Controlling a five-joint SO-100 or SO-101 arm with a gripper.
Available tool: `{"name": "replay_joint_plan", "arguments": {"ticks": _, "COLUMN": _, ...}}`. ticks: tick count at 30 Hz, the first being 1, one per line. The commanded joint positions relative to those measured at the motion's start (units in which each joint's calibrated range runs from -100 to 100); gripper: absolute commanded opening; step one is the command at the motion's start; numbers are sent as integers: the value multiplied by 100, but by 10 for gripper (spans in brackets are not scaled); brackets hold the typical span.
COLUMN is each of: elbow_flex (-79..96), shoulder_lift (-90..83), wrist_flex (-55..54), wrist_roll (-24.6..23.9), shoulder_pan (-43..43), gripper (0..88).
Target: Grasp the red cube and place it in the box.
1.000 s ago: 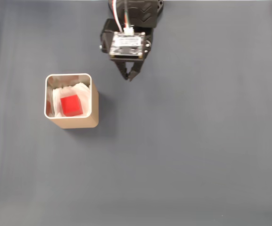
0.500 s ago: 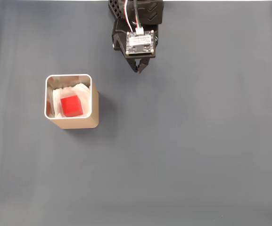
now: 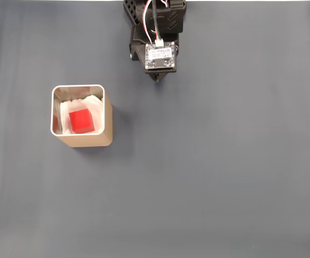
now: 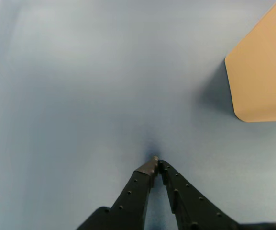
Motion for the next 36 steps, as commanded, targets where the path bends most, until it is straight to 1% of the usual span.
{"name": "replay_joint_plan", "arguments": {"ticks": 1, "elbow_flex": 100, "shoulder_lift": -236, "wrist_flex": 60, "wrist_roll": 44, "shoulder_pan": 13, "gripper": 2}}
{"name": "replay_joint_plan", "arguments": {"ticks": 10, "elbow_flex": 455, "shoulder_lift": -357, "wrist_flex": 60, "wrist_roll": 59, "shoulder_pan": 27, "gripper": 2}}
{"name": "replay_joint_plan", "arguments": {"ticks": 16, "elbow_flex": 464, "shoulder_lift": -357, "wrist_flex": 183, "wrist_roll": -20, "shoulder_pan": -22, "gripper": 2}}
{"name": "replay_joint_plan", "arguments": {"ticks": 26, "elbow_flex": 474, "shoulder_lift": -357, "wrist_flex": 774, "wrist_roll": -176, "shoulder_pan": -1, "gripper": 1}}
{"name": "replay_joint_plan", "arguments": {"ticks": 36, "elbow_flex": 474, "shoulder_lift": -366, "wrist_flex": 1234, "wrist_roll": -166, "shoulder_pan": 6, "gripper": 7}}
